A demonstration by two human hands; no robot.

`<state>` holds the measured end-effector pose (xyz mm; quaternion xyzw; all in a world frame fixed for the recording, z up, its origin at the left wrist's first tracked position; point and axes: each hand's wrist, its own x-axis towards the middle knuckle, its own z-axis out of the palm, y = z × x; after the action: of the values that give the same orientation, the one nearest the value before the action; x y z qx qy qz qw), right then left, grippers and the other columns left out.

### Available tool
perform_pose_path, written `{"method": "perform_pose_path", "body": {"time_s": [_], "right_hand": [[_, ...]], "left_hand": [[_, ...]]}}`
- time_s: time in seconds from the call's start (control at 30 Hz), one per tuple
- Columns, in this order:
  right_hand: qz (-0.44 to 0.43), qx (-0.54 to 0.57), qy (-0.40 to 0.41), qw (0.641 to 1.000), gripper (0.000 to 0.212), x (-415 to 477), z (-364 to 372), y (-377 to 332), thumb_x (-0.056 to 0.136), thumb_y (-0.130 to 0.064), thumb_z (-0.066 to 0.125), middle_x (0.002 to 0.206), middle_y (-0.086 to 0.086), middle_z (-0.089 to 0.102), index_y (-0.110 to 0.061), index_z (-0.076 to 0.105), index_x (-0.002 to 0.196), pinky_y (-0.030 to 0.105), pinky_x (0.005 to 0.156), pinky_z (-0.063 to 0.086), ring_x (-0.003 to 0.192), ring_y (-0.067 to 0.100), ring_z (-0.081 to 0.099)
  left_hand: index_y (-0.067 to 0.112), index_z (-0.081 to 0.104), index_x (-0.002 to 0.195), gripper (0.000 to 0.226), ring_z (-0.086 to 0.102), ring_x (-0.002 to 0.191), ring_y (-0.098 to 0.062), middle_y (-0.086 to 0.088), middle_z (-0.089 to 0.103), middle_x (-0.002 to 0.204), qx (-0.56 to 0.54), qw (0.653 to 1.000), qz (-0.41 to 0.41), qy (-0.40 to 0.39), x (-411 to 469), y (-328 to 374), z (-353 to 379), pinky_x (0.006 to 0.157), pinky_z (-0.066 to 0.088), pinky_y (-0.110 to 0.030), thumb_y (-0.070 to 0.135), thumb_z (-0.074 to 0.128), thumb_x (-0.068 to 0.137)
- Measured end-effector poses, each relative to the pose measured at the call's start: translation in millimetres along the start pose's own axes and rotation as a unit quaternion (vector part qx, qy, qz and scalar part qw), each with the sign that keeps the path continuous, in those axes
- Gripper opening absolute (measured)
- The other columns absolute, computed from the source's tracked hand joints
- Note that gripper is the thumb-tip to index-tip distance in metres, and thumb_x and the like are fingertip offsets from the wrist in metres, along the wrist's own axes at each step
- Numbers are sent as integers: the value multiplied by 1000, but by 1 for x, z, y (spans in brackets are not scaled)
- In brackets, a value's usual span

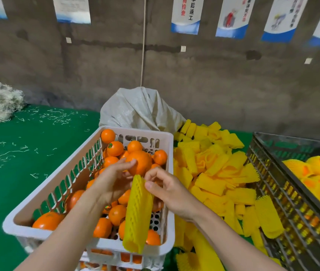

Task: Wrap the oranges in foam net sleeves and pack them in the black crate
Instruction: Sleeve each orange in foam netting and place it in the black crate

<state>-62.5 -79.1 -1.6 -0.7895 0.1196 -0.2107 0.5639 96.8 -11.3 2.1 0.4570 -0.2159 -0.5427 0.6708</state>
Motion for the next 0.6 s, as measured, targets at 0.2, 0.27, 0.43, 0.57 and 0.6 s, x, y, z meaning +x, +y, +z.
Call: {"method": "perform_pose_path", "body": {"time_s": [0.2, 0.27, 0.43, 0.57, 0.6], "right_hand": [[-23, 32, 104, 994, 23, -5, -13, -9, 91, -13, 59, 73, -14, 54, -30, 60, 76, 15, 50, 40, 55, 1, 48], [-31, 44, 166, 985, 19, -6, -17, -10, 87, -9, 63, 72, -14, 62, -25, 64, 75, 12, 58, 42, 62, -2, 54], [-32, -43, 308, 950, 16, -10, -21, -9, 77, -15, 73, 91, -2, 63, -28, 69, 70, 21, 83, 42, 93, 9, 57], [-59, -123, 373, 918, 13, -14, -21, -6, 82, -19, 68, 88, -8, 60, -28, 62, 74, 15, 83, 39, 94, 10, 54], [-66, -127, 384, 912, 15, -15, -22, -6, 85, -18, 64, 86, -8, 60, -28, 59, 76, 14, 80, 39, 92, 10, 55]], "left_hand": [[-7, 74, 77, 42, 70, 69, -36, -23, 69, 78, -123, 989, -47, -59, 0, -17, 45, 63, 58, -44, 33, 59, 77], [-7, 74, 80, 44, 70, 80, -37, -25, 70, 89, -155, 986, -21, -64, 2, -21, 55, 70, 57, -46, 34, 60, 77], [-8, 74, 81, 41, 71, 85, -36, -25, 71, 90, -188, 979, 12, -83, 2, -27, 72, 69, 59, -46, 30, 61, 74], [-2, 75, 75, 36, 68, 83, -32, -19, 69, 83, -214, 974, 24, -69, 3, -32, 80, 85, 51, -45, 32, 63, 74], [2, 73, 72, 32, 66, 78, -29, -16, 66, 77, -218, 973, 29, -65, 3, -33, 82, 84, 50, -44, 31, 63, 74]]}}
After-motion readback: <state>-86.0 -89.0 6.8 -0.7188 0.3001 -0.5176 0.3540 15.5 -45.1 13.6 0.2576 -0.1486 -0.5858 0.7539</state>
